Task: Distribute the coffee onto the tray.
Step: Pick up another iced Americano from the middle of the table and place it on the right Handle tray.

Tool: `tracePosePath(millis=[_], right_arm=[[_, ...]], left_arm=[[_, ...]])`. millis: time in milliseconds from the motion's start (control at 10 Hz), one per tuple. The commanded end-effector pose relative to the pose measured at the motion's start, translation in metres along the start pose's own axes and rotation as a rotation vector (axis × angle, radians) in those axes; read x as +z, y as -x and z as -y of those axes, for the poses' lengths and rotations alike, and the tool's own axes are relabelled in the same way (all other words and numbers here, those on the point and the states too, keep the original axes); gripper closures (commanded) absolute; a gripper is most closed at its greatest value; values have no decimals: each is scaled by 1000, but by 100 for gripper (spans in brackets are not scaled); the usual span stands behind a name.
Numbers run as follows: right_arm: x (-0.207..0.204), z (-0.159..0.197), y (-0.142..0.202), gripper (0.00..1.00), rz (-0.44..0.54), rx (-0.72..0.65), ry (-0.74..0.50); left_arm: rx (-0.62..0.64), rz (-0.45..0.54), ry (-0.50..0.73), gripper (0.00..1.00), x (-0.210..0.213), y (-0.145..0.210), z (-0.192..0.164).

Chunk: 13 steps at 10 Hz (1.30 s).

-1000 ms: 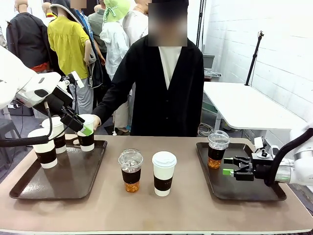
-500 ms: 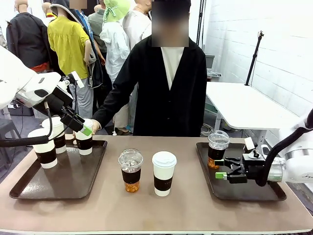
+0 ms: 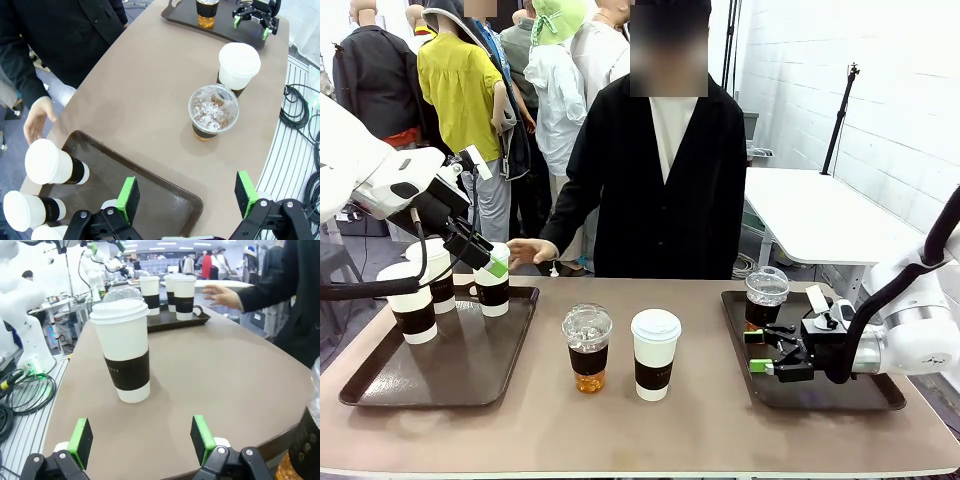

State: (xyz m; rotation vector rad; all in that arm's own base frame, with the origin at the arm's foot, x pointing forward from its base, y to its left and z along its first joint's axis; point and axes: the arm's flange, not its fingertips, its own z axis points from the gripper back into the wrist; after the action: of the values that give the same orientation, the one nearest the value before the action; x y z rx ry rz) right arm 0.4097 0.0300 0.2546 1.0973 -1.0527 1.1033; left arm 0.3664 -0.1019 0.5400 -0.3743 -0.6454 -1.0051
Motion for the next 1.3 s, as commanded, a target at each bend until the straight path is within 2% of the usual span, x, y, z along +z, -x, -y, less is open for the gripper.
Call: tracePosePath(millis=[0, 500, 700, 1200], right_arm=[[-3, 10, 7, 0, 11, 41, -58], [-12, 16, 10, 0, 36, 48, -89], [-12, 16, 11, 0, 18, 45, -90], [-11, 15, 8, 0, 31, 27, -64]], left_arm=[[-5, 4, 10, 0, 1, 1, -2], [-5, 4, 10, 0, 1, 1, -2], [-5, 4, 10, 0, 1, 1, -2], [-5, 4, 10, 0, 1, 1, -2]])
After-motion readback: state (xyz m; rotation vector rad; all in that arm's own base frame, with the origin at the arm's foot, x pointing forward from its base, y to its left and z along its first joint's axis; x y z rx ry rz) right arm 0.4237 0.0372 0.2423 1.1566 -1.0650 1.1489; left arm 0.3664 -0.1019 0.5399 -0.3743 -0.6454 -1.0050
